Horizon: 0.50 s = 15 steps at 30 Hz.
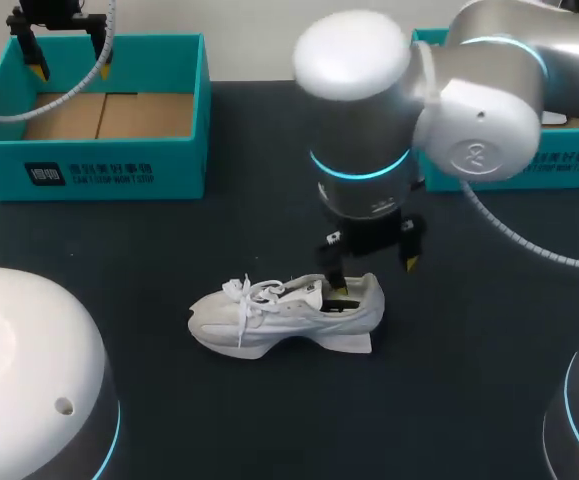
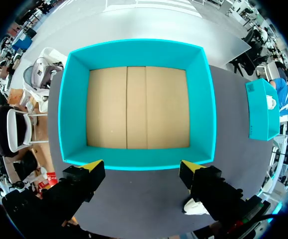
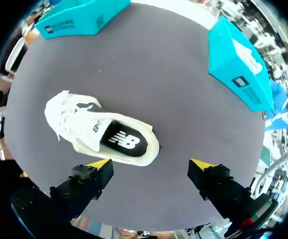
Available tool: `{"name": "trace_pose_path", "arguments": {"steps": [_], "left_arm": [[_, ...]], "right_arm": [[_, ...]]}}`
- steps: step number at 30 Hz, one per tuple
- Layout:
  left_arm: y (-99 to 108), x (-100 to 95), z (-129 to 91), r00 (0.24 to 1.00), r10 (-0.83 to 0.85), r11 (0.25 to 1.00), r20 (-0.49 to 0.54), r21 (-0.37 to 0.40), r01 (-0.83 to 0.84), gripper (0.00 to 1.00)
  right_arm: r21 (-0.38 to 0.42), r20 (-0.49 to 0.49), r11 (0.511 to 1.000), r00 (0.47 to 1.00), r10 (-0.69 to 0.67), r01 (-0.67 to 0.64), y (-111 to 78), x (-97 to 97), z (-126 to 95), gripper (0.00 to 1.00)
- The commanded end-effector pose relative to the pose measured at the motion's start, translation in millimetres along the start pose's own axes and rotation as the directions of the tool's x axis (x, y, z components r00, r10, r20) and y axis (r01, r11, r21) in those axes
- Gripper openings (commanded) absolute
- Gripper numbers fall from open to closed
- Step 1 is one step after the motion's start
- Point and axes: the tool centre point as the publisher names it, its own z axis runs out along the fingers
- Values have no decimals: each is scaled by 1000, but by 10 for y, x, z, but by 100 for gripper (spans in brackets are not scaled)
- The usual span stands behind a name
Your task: Take the shoe out of the shoebox, open the shoe tongue, remove and reinsert the insole, then place the shoe into the shoebox
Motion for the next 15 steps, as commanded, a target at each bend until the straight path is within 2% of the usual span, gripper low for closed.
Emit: {"name": "trace_pose_path", "arguments": {"steps": [1, 3, 6, 10, 15], "left_arm": [[0, -1, 0, 1000, 0, 1000, 0, 0, 0, 100], [0, -1, 0, 1000, 0, 1000, 0, 0, 0, 100], [0, -1, 0, 1000, 0, 1000, 0, 0, 0, 100], [0, -1, 0, 1000, 0, 1000, 0, 0, 0, 100], [0, -1, 0, 1000, 0, 1000, 0, 0, 0, 100]], "right_arm": [[-43, -210, 899, 876, -434, 435, -59, -63, -43, 100], [-31, -198, 859, 839, -507, 511, -71, -33, -56, 100], [-19, -191, 748, 731, -655, 664, -98, -12, -82, 100], [26, -173, 633, 627, -760, 774, -142, -4, -115, 100], [26, -173, 633, 627, -760, 774, -142, -4, -115, 100]]}}
